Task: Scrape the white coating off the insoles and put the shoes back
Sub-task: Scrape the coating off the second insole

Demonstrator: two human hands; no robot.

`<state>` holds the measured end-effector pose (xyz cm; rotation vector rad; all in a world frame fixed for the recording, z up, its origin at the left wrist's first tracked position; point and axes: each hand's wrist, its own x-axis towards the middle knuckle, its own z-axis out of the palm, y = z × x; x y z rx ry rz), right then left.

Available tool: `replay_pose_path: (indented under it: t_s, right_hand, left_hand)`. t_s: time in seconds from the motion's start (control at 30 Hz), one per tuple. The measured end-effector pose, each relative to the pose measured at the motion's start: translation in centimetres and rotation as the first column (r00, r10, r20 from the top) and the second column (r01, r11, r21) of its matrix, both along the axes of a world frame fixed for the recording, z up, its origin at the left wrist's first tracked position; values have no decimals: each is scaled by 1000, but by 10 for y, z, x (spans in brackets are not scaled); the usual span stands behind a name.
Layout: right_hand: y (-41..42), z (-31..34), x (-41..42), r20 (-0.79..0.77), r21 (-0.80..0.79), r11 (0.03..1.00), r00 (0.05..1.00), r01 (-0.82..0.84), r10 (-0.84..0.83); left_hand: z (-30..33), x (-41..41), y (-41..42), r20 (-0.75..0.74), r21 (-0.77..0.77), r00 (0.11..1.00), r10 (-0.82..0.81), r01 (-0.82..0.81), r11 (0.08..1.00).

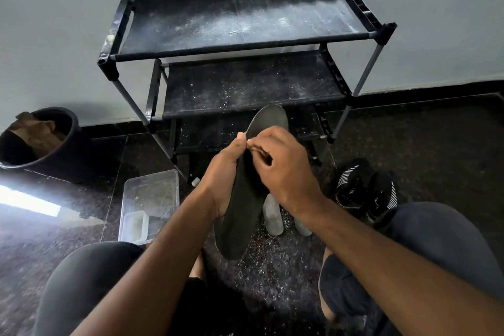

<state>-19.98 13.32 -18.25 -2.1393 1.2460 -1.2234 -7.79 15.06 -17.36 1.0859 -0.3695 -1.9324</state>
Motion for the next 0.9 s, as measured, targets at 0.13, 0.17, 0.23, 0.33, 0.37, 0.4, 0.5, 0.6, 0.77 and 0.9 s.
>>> replay_pose_path:
  t_s: [0.13, 0.17, 0.23, 0.33, 0.37, 0.4, 0.5, 0.6, 0.77, 0.9]
  right_hand:
    - [-25, 9, -17, 58, 13, 988, 986, 156, -156]
    - [-30, 12, -23, 70, 12, 979, 976, 204, -204]
    - [-33, 14, -28, 73, 7, 968, 965, 251, -251]
    - [-22, 9, -21, 23, 6, 983, 983, 184, -184]
    - [-17, 6, -17, 3, 16, 990, 990, 143, -143]
    - [-12, 3, -13, -22, 28, 994, 995, 102, -101]
    - [-7, -1, -8, -67, 40, 998, 997, 44, -41]
    - [-20, 4, -17, -2, 44, 993, 994, 111, -111]
    - [-16, 2, -17, -33, 59, 993, 994, 104, -103]
    - [-15, 3, -14, -101, 177, 983, 992, -56, 75]
  left_hand:
    - [0, -1, -1, 68, -33, 997, -27, 29, 999]
    - [0, 0, -1, 89, -43, 995, -38, 42, 998]
    - [0, 0, -1, 106, -58, 994, -41, 47, 997]
    - [4, 1, -1, 111, -51, 994, 24, -18, 999]
    - [5, 3, -2, 122, -54, 991, 52, -46, 997]
    - [5, 5, -2, 135, -53, 988, 78, -72, 996]
    - [6, 9, -3, 152, -52, 982, 115, -108, 993]
    - [7, 6, -3, 121, -52, 987, 103, -98, 994]
    - [5, 6, -5, 176, -67, 976, 127, -117, 991]
    - [-1, 8, -4, 326, -108, 923, 205, -179, 978]
